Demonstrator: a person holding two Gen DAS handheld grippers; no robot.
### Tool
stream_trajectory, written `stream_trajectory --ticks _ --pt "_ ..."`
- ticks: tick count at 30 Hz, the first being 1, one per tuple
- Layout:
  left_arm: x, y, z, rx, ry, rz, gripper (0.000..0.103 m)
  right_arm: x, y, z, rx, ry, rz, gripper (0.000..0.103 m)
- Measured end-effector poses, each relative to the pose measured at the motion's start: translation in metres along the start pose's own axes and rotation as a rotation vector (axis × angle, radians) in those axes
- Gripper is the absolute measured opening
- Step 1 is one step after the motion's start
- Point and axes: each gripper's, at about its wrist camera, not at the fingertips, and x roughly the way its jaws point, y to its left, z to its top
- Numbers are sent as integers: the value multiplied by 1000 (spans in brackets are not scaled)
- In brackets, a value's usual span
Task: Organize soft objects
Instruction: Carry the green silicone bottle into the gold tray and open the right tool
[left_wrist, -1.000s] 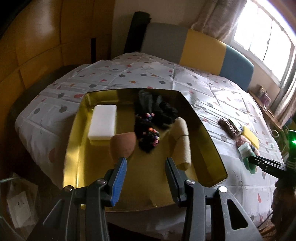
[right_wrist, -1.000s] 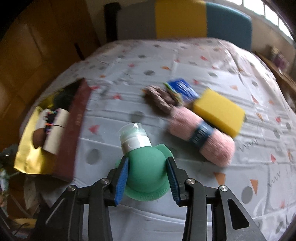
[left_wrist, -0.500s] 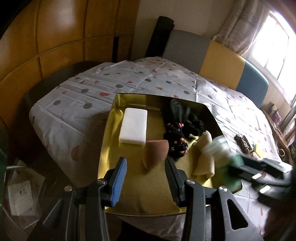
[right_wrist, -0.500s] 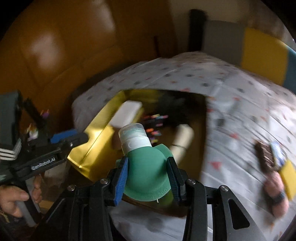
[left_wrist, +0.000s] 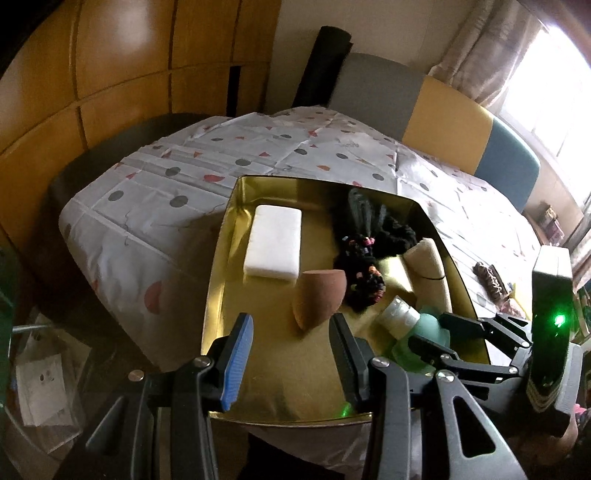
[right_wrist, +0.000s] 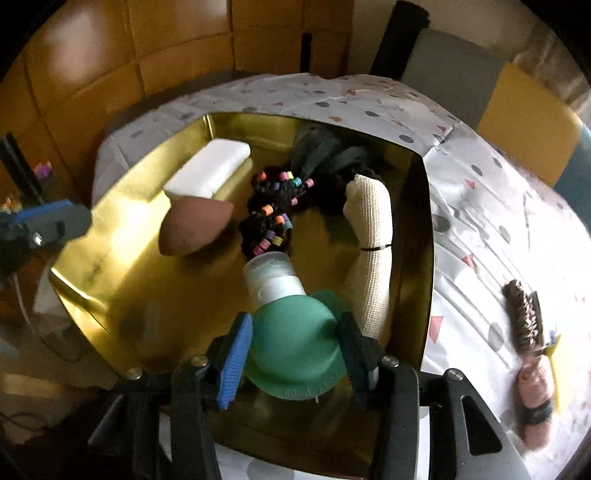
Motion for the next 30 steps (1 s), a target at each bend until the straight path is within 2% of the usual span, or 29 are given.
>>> stream_trajectory --ticks 3,7,9,11,22,30 --pt "0 -3 -1 10 1 0 43 -3 -1 -4 13 -7 4 55" --pt "-1 -7 -2 19 3 1 43 -2 3 -6 12 -11 6 57" --pt "-2 -8 -2 23 1 1 43 -4 3 -7 22 -16 17 65" --pt "-4 -11 -3 31 -5 0 43 -9 2 -9 34 -33 24 68" --pt "-9 -22 -4 69 -22 -2 43 -44 -7 -14 64 -122 13 75" --pt "-12 -35 -6 107 -29 -8 43 -76 -42 -27 139 -183 -41 76"
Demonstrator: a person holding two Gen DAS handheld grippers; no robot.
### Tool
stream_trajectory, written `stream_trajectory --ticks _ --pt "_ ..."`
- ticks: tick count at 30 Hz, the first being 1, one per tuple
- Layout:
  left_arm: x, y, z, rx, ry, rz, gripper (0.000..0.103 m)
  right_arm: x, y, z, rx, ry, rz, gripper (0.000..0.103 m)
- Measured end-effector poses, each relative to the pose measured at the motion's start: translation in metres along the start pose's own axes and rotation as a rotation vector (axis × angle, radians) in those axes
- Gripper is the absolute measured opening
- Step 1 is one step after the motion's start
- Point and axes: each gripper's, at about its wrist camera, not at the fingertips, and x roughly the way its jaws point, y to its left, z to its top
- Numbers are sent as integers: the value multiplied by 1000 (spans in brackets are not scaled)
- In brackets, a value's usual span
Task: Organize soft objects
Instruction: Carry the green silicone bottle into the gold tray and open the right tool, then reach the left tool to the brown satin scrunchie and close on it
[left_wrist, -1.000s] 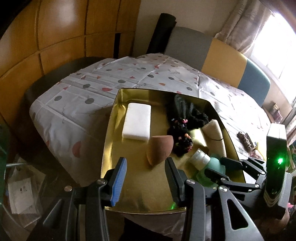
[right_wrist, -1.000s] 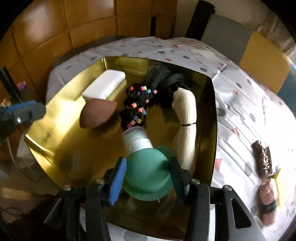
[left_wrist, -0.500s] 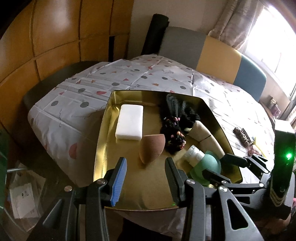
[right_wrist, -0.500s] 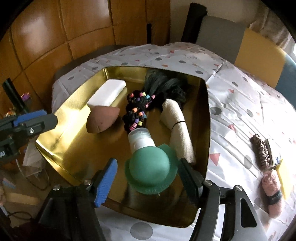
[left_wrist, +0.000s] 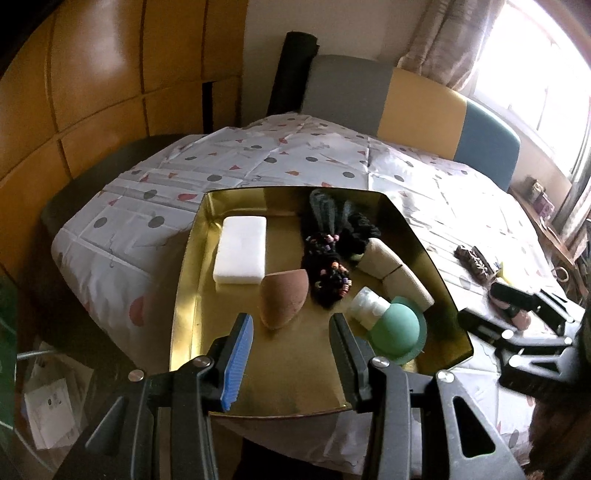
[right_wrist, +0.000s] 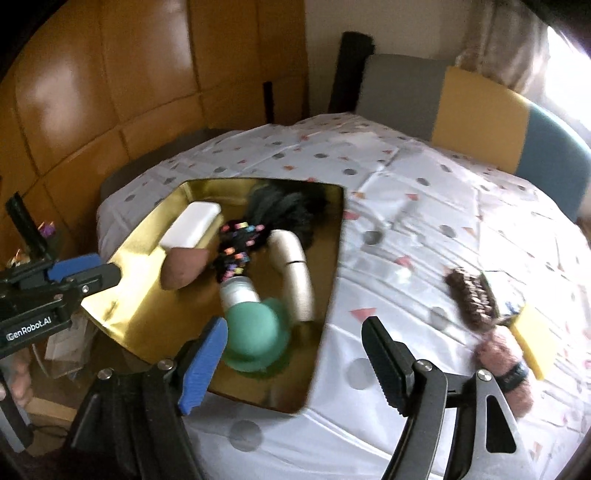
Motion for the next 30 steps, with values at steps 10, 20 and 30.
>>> stream_trajectory --ticks 10,20,30 --pt "-2 -23 -1 62 1 -18 43 -20 -73 -15 110 -3 -124 76" --pt "-3 -58 3 145 -1 -53 43 -40 -186 -47 284 -12 -327 76" --pt "2 -112 12 226 27 -157 43 -62 -281 -95 719 -31 -426 77"
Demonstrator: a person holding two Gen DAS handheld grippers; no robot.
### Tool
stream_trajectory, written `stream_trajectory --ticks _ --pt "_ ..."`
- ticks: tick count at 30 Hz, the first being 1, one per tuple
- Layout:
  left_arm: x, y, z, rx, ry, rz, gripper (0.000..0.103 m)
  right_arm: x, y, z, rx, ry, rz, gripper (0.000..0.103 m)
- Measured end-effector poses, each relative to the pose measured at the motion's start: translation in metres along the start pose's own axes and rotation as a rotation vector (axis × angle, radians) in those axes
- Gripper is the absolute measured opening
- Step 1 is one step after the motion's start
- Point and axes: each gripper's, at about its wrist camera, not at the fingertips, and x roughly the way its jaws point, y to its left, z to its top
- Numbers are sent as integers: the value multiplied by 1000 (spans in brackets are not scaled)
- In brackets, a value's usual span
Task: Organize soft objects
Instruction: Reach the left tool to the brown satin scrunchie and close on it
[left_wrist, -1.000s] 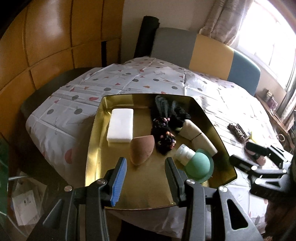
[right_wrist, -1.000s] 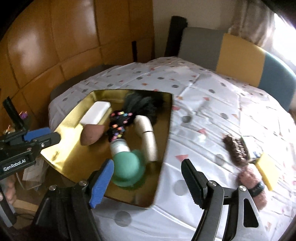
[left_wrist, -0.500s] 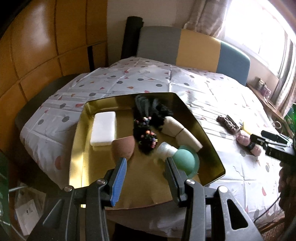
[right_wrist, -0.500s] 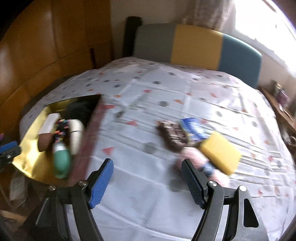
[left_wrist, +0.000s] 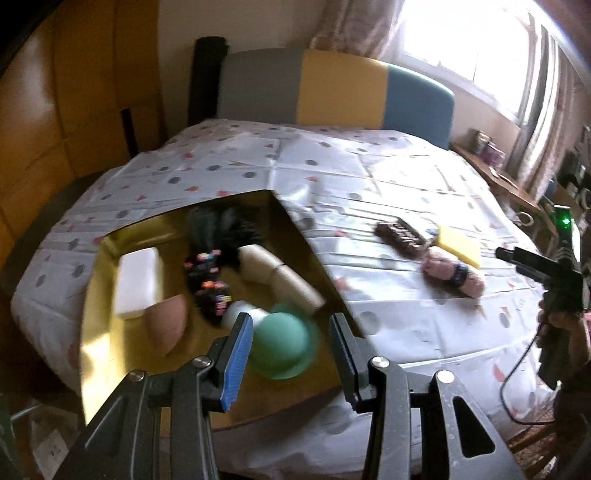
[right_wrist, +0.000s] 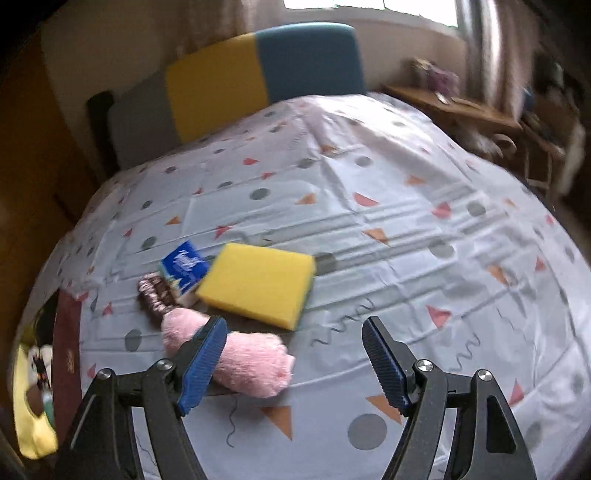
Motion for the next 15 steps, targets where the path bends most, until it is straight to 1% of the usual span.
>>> stream_trajectory --ticks 2,5,8,9,13,15 --pt "5 -10 7 7 14 -24 43 1 -4 1 23 8 -6 77" --pt "13 -28 18 19 34 -82 43 2 -7 2 35 8 -12 77" --pt "23 -49 29 52 44 -108 43 2 -4 0 29 10 4 77" --pt "27 -56 33 62 51 -127 43 2 -3 0 22 15 10 77" --pt "51 -82 50 70 95 -167 43 2 0 -2 11 19 17 77" --pt "68 -91 59 49 128 -184 43 1 0 -1 11 13 20 77"
